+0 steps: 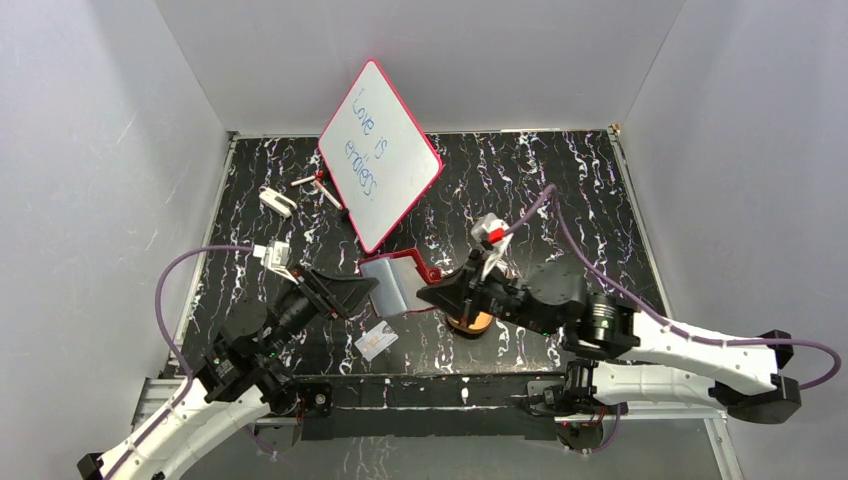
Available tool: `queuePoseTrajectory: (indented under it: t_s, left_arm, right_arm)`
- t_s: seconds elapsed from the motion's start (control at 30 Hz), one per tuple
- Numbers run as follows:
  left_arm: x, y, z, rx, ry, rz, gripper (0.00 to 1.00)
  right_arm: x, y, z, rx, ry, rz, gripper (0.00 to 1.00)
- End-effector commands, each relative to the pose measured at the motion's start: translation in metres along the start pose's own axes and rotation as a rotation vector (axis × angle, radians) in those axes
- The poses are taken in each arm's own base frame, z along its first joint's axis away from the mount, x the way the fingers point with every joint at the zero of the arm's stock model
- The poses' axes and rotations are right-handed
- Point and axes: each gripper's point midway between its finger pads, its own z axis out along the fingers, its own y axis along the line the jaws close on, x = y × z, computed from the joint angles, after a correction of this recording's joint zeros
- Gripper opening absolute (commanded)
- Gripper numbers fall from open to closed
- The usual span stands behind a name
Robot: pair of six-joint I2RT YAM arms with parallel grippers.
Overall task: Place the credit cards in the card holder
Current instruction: Open the card holder at the center of the board.
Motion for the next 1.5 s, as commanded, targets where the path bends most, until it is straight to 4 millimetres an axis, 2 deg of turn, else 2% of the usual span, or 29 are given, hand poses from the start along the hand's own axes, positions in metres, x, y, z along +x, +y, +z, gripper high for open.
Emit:
queuePoseTrajectory:
  t_s: [0.0,0.23,0.4,0.5,0.63,0.8,0.97,1.1,1.33,1.47]
  left_arm:
    - [-0.024,-0.058,-0.009,0.206,-0.022,0.094,0.94]
    - [-0.022,-0.127,-0.023,0.518,0.067,0.112,0.95]
    - [-0.015,-0.157,-0.038,0.715,0.114,0.074,0.95]
    - [-0.017,-0.167,-0.042,0.769,0.120,0.056,0.94]
    - [-0.023,-0.175,-0.052,0.808,0.097,0.053,0.88]
    - [-0.028,-0.178,-0.058,0.819,0.076,0.056,0.72]
    - [-0.027,-0.181,-0.060,0.837,0.091,0.060,0.58]
    - [-0.025,-0.182,-0.062,0.857,0.092,0.062,0.46]
    - [-0.027,-0.184,-0.066,0.870,0.085,0.064,0.47]
    - [-0.026,-0.186,-0.067,0.877,0.098,0.067,0.40]
  right_arm:
    - [-0.073,0.050,-0.031,-0.230,-0.217,-0.042,0.00]
    - [-0.090,0.072,-0.057,-0.366,-0.291,-0.059,0.00]
    - [-0.093,0.085,-0.069,-0.457,-0.317,-0.051,0.00]
    - [-0.094,0.082,-0.069,-0.440,-0.322,-0.047,0.00]
    - [-0.097,0.068,-0.067,-0.365,-0.340,-0.032,0.00]
    - [-0.087,0.055,-0.060,-0.300,-0.324,-0.024,0.00]
    - [-0.081,0.052,-0.056,-0.294,-0.318,-0.016,0.00]
    - [-0.085,0.052,-0.061,-0.300,-0.339,-0.008,0.00]
    - [-0.085,0.046,-0.068,-0.281,-0.357,0.012,0.00]
    - [-0.085,0.045,-0.068,-0.282,-0.366,0.023,0.00]
